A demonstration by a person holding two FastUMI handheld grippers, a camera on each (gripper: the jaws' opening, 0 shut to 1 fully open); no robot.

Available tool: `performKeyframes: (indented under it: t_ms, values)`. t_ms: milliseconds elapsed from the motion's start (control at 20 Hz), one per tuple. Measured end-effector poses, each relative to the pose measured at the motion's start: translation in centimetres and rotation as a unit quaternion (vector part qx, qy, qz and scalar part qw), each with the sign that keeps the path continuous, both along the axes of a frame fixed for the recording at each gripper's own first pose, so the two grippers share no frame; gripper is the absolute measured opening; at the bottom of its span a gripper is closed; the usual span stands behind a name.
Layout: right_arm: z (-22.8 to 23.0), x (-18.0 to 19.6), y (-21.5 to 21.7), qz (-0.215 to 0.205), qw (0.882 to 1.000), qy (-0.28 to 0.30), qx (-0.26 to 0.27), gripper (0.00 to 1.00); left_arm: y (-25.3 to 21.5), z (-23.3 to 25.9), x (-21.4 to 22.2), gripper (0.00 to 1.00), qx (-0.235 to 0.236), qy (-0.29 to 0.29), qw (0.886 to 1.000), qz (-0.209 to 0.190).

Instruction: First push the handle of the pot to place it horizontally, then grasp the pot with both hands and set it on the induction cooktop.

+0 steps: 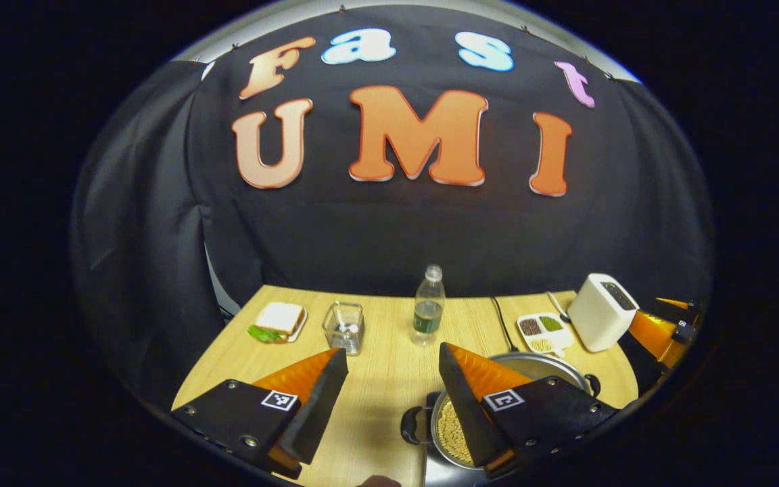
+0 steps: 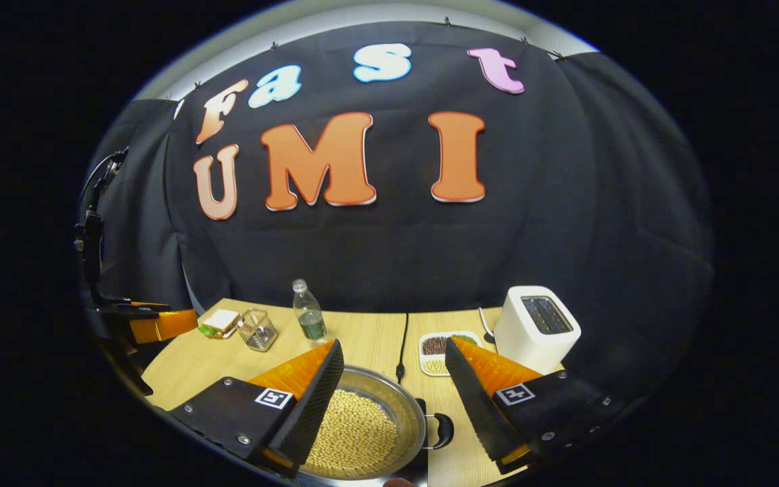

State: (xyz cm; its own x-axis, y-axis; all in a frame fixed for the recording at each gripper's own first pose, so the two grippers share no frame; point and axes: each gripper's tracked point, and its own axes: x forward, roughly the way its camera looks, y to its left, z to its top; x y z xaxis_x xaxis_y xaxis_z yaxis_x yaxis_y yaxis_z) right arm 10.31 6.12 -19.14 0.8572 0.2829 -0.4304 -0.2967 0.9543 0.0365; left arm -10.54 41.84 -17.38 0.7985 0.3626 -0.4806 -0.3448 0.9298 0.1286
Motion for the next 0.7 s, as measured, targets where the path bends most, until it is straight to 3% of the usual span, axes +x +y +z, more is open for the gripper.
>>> performKeyframes:
  t_ms: [300,700]
  values:
    - [12.4,-1.4,2.9,0.035,0.992,-0.123,0.019,0.94,1.1,12.4,-1.1,0.84,0.023,-0.116,0.993,0.007]
    - [24.7,-4.5,5.2,0.057,0.973,-0.221,0.036,0.98,1.7,26.9,-2.8,0.84,0.07,-0.265,0.962,0.0]
